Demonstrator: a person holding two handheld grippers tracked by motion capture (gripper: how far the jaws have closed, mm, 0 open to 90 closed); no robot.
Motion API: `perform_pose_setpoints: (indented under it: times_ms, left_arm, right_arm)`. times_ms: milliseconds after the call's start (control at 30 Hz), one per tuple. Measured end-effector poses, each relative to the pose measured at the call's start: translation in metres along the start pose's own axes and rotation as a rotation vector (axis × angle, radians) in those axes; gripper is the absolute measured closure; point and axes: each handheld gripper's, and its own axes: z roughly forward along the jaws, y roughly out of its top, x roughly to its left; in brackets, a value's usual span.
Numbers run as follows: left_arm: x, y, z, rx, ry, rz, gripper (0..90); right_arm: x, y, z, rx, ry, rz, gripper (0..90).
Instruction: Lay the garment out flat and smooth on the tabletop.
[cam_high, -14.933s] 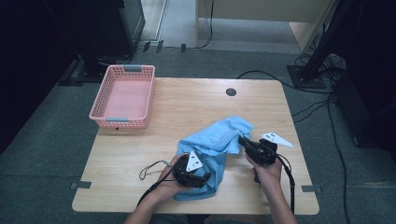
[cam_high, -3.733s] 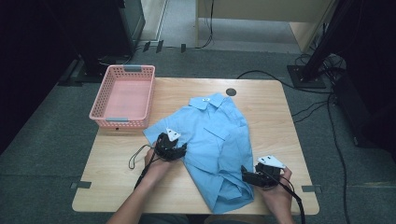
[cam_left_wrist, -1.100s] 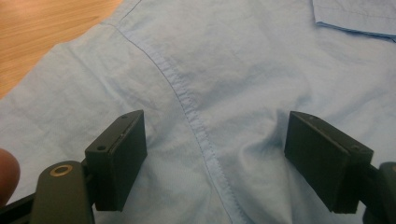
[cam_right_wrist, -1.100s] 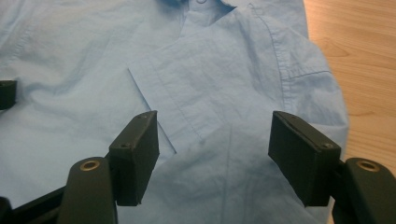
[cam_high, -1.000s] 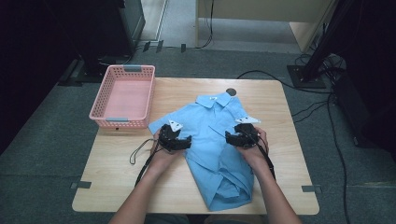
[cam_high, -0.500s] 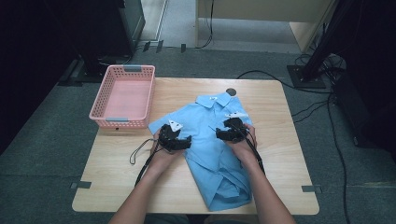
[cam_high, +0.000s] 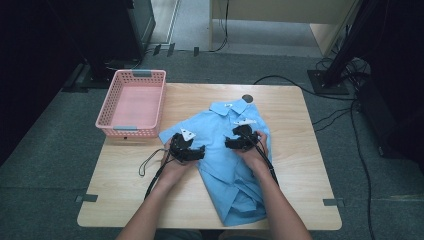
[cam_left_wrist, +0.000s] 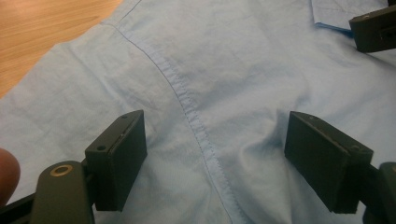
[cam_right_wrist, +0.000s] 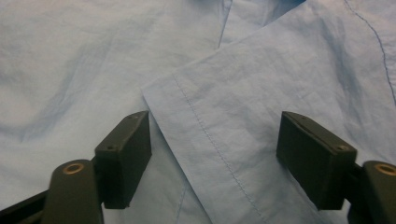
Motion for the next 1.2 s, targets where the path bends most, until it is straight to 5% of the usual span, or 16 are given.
perform_pose_setpoints:
  times_ms: [367, 533, 1200]
  left_arm:
    - [0.0, 0.0, 0.0, 0.0, 0.0, 0.002, 21.6]
    - [0.0, 0.0, 0.0, 0.0, 0.001, 0.002, 21.6]
    - [0.0, 0.0, 0.0, -0.002, 0.0, -0.001, 21.6]
  right_arm:
    - [-0.008, 0.0, -0.006, -0.029, 0.004, -0.031, 78.9]
    - [-0.019, 0.002, -0.012, -0.05, 0.036, 0.043, 84.0]
    - [-0.096, -0.001, -0.034, -0.092, -0.091, 0.176, 87.0]
